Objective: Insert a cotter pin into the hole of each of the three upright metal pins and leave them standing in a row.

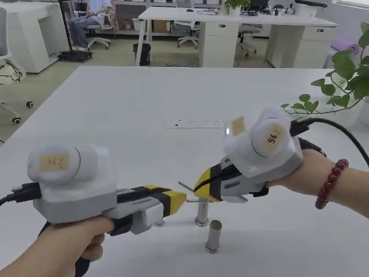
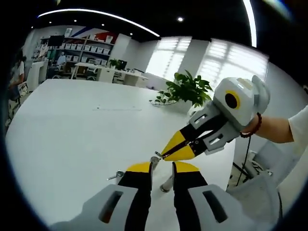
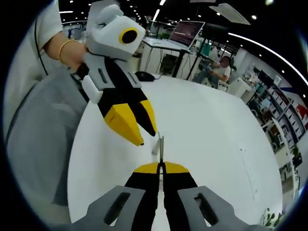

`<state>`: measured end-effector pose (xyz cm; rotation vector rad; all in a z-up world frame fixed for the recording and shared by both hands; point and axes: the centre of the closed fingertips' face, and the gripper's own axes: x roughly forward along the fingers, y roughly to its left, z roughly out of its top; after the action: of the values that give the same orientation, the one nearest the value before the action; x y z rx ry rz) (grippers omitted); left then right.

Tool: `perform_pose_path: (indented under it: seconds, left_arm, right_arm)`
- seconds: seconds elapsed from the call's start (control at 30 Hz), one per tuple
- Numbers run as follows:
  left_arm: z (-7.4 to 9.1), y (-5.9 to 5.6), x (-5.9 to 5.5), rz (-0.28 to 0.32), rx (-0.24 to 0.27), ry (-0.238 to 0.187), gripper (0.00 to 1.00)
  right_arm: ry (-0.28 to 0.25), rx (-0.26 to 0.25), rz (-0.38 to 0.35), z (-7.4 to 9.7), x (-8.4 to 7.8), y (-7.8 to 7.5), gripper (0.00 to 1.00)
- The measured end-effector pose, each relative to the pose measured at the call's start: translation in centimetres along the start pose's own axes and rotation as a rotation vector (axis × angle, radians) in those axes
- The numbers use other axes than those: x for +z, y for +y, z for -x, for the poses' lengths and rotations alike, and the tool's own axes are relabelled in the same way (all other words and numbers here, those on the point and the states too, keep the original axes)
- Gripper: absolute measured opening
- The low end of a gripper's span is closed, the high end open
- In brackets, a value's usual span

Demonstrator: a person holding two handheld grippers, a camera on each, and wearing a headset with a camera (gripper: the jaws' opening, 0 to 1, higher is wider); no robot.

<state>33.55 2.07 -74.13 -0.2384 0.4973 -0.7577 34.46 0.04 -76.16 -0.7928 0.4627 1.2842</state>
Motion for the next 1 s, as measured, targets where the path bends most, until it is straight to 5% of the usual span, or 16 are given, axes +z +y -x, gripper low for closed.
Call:
perform_pose_path:
  seconds: [0.37,0.77,1.0]
  left_arm:
    - [-0.4,-0.1,-0.1,0.07,0.006,-0.002,0.05]
    - [-0.5,0.2,0.0,0.21,-0.014,-0.028,0.01]
    - [-0.5,-0.2,-0.1,0.205,-0.029,-0.021,0.01]
  right_arm:
    - [-0.019,0.012,0.026,-0.2,1.0,1.0,0.02]
    - [-0.036,0.004,0.017,-0.2,1.2,1.0,0.02]
    - [-0.069,0.009,-0.037,-0.2,1.0,1.3,0.03]
